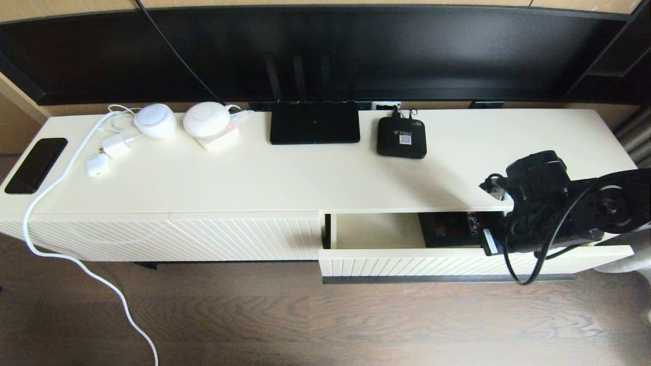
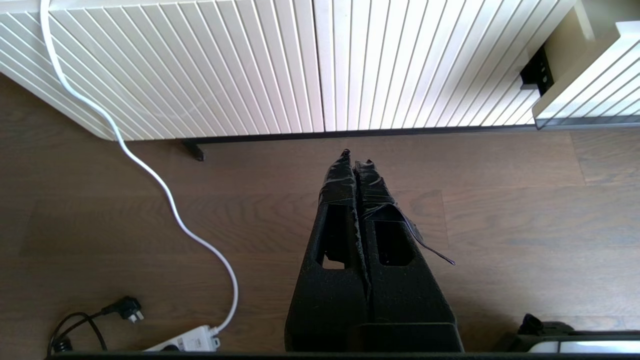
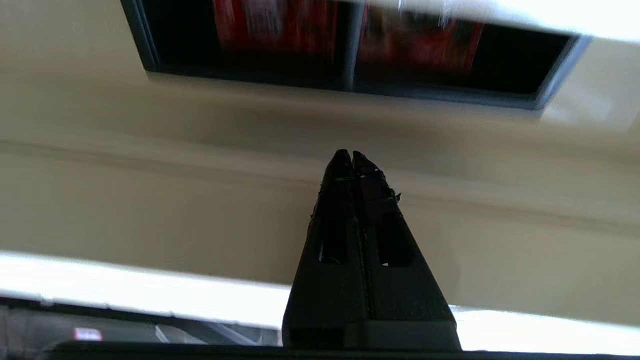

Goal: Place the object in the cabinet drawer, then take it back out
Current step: Open the drawer

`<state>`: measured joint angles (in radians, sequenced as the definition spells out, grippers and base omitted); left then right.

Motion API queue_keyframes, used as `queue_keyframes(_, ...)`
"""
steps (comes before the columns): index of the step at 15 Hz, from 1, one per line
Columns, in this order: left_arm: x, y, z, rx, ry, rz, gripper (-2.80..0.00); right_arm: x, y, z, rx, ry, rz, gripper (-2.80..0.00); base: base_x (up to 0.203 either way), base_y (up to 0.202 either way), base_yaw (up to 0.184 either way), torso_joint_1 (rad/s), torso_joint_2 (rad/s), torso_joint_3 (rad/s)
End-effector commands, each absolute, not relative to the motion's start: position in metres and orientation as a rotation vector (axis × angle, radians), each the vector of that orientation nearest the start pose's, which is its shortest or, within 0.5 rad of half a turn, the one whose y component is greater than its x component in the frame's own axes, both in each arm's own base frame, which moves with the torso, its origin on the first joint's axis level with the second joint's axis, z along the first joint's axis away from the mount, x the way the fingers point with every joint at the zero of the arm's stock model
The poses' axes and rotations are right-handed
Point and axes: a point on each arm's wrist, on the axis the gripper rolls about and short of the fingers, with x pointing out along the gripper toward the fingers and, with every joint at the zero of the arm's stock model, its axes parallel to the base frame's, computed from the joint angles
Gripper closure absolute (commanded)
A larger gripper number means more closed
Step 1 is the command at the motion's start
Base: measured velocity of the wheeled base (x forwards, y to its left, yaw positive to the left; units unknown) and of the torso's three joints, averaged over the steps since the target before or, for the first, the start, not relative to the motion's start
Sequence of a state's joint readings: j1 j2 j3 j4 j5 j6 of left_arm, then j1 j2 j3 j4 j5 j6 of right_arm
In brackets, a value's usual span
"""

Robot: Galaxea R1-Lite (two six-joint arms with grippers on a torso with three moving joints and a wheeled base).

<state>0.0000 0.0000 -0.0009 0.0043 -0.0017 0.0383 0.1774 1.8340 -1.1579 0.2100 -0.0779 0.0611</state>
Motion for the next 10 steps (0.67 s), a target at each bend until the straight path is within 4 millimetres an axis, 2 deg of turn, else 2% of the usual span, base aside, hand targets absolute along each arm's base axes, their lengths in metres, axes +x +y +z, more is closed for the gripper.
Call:
queue_keyframes(1, -0.023, 0.000, 0.075, 0.038, 0.003, -0.002, 0.00, 0.313, 0.055, 0.158, -0.063, 0.928, 0.067, 0.00, 0.000, 0.000, 0.000, 0.000, 0.00, 0.000)
queue_keyframes(6, -0.023, 0.000, 0.075, 0.038, 0.005, -0.002, 0.00, 0.294, 0.054, 0.150, -0.075, 1.021, 0.075, 0.00, 0.000, 0.000, 0.000, 0.000, 0.00, 0.000)
queue_keyframes(10, -0.023, 0.000, 0.075, 0.038, 0.005, -0.002, 0.00, 0.271, 0.058, 0.135, -0.096, 1.091, 0.096, 0.00, 0.000, 0.000, 0.000, 0.000, 0.00, 0.000)
